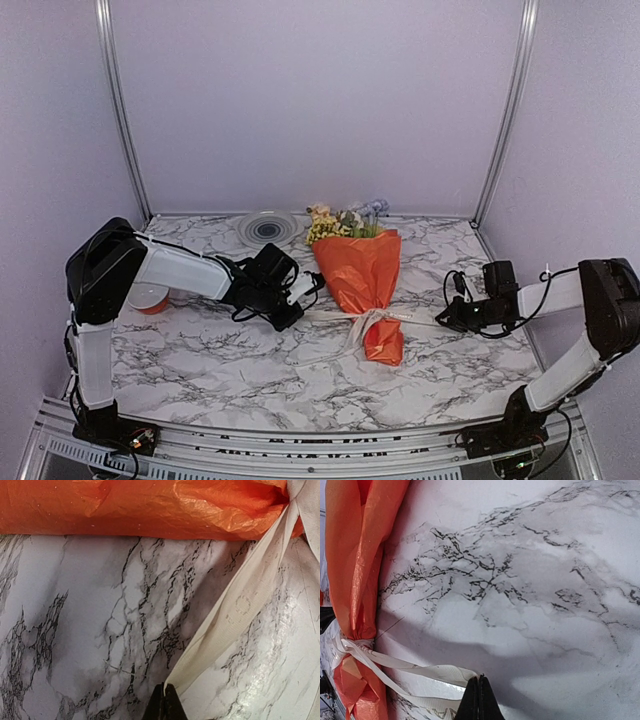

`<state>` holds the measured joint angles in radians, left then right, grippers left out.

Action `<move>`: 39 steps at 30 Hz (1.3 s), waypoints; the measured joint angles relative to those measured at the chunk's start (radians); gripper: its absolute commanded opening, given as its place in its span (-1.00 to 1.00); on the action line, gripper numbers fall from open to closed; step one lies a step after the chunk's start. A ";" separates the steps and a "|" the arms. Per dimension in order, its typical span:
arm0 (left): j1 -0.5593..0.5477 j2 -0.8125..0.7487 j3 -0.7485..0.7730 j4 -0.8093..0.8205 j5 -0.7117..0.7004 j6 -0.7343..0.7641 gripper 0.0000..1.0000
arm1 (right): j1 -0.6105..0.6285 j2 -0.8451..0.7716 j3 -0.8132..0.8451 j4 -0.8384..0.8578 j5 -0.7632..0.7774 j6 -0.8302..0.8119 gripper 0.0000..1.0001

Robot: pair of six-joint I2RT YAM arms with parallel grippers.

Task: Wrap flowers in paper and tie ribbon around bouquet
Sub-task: Tie the ribbon around the folded bouquet.

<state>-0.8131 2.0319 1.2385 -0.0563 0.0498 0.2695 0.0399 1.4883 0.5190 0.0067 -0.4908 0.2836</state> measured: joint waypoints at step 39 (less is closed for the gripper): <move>0.009 -0.260 -0.290 0.324 0.032 0.062 -0.15 | 0.072 0.071 0.008 0.080 -0.082 0.019 -1.00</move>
<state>-0.8040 1.7718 0.9485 0.2676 0.0814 0.3313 0.1123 1.5593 0.5270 0.0868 -0.5728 0.3027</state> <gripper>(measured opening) 0.434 0.006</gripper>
